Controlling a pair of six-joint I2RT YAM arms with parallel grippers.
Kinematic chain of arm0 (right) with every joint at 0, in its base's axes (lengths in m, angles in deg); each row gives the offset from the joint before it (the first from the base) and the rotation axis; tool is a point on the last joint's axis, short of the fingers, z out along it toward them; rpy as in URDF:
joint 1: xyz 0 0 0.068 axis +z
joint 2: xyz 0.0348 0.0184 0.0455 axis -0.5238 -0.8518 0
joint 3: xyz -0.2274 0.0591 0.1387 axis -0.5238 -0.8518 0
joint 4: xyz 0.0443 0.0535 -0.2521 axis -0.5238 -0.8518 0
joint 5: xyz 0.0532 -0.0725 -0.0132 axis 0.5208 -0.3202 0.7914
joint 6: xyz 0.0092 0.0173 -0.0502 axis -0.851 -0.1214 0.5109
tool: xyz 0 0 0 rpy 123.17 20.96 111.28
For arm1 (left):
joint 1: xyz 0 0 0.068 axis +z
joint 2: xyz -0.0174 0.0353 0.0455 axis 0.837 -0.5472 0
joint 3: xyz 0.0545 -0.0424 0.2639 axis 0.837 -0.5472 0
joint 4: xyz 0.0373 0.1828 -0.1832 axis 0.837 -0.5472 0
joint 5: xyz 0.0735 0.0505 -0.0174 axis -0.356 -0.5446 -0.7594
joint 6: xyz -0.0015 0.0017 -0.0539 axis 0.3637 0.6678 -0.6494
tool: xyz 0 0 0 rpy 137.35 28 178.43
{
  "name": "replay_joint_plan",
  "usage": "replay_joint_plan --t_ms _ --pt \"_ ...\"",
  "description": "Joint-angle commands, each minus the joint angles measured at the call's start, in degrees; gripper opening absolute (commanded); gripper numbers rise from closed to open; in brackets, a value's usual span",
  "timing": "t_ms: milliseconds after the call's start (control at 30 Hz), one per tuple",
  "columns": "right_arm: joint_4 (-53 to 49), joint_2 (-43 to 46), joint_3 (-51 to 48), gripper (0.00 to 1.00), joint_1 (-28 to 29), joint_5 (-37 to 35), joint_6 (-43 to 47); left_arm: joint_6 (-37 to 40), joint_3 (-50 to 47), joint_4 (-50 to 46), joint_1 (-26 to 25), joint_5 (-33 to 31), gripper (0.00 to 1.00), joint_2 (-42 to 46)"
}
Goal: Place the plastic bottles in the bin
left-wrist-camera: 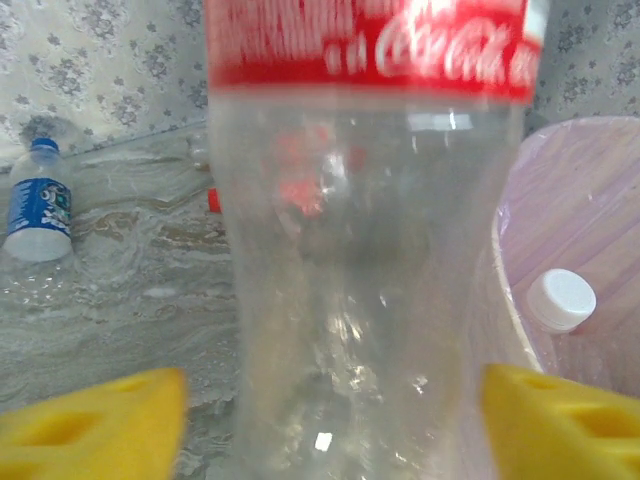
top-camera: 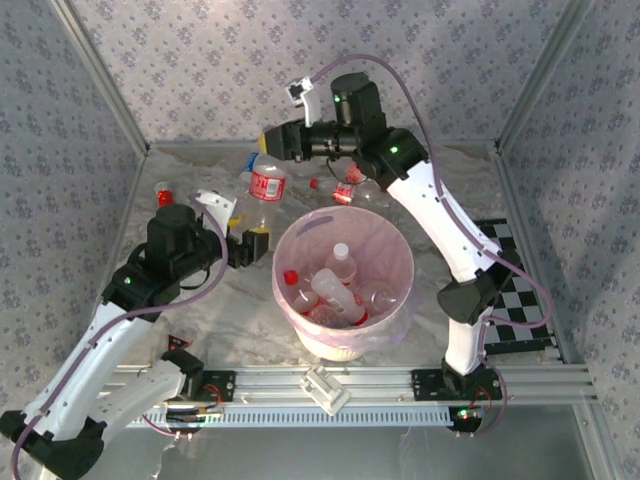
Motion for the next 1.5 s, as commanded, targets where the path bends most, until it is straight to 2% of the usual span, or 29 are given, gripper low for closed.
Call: replay_joint_plan --t_ms 0,133,267,367,533,667,867,1233,1467 --pt "-3.46 2.42 9.78 0.12 -1.88 -0.57 3.44 0.37 0.55 -0.86 -0.15 -2.27 1.0 2.81" --pt "-10.24 8.5 9.98 0.06 -4.15 -3.5 8.77 -0.24 -1.01 -0.58 -0.19 -3.77 1.0 4.25" --pt "-11.11 20.14 -1.79 0.0 -5.99 -8.21 14.28 -1.8 -2.67 1.36 0.13 -5.76 1.0 3.75" --pt "-10.63 27.3 -9.91 0.0 -7.49 -10.36 15.73 -2.4 -3.79 3.36 0.92 -4.8 1.0 2.07" --pt "-10.12 34.64 -19.66 0.0 -7.87 -13.24 19.08 -2.77 -3.09 4.62 2.39 -1.92 1.0 -1.82" --pt "-4.57 40.11 -29.65 0.0 -7.42 -14.68 21.45 -3.09 -2.64 5.25 2.9 -0.36 1.0 -3.78" --pt "1.31 42.18 -37.85 0.0 -4.03 -14.84 27.02 -4.54 -2.94 6.62 3.84 0.69 1.0 -7.02" --pt "2.0 42.5 -48.62 0.0 -2.92 -15.71 30.01 -4.54 -2.58 7.36 4.73 1.41 1.0 -9.97" --pt "1.22 45.25 -46.99 0.0 -2.9 -16.65 29.98 -4.99 -2.23 7.92 5.05 1.78 1.0 -11.46"
